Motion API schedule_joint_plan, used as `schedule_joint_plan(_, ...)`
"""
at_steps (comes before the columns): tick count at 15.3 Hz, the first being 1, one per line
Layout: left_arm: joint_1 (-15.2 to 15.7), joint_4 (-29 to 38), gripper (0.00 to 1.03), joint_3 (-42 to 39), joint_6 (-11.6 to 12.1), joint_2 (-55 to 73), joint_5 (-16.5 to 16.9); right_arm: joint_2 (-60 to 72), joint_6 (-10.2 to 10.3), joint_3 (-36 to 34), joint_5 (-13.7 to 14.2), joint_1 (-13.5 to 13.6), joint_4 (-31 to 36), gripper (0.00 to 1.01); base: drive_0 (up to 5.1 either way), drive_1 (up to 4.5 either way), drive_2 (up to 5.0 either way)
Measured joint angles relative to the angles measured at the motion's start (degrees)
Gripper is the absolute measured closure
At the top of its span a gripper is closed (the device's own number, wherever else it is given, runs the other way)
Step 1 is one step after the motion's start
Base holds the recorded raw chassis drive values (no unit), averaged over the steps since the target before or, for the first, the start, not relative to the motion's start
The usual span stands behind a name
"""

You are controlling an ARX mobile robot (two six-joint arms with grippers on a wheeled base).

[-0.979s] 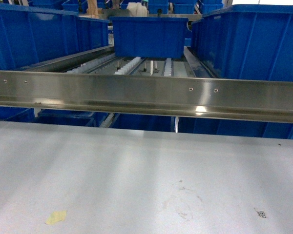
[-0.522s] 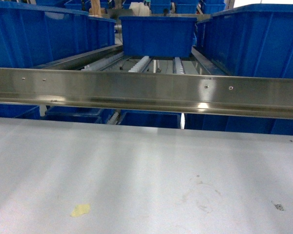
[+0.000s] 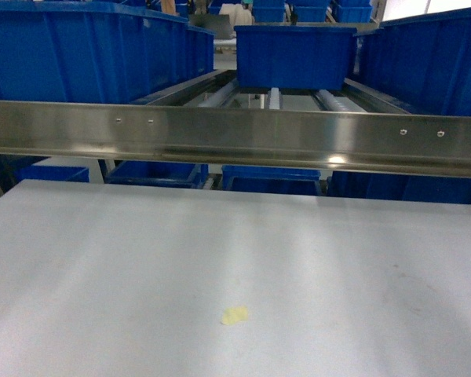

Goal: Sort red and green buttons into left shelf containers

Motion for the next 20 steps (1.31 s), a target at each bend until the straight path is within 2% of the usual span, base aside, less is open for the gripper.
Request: schedule_joint_plan(20,0.0,0.1,0.75,0.0,0.0,0.0,0.0,0.0,0.0,0.0,0.0,0.0,0.1,0.75,-5.0,2.45,2.5)
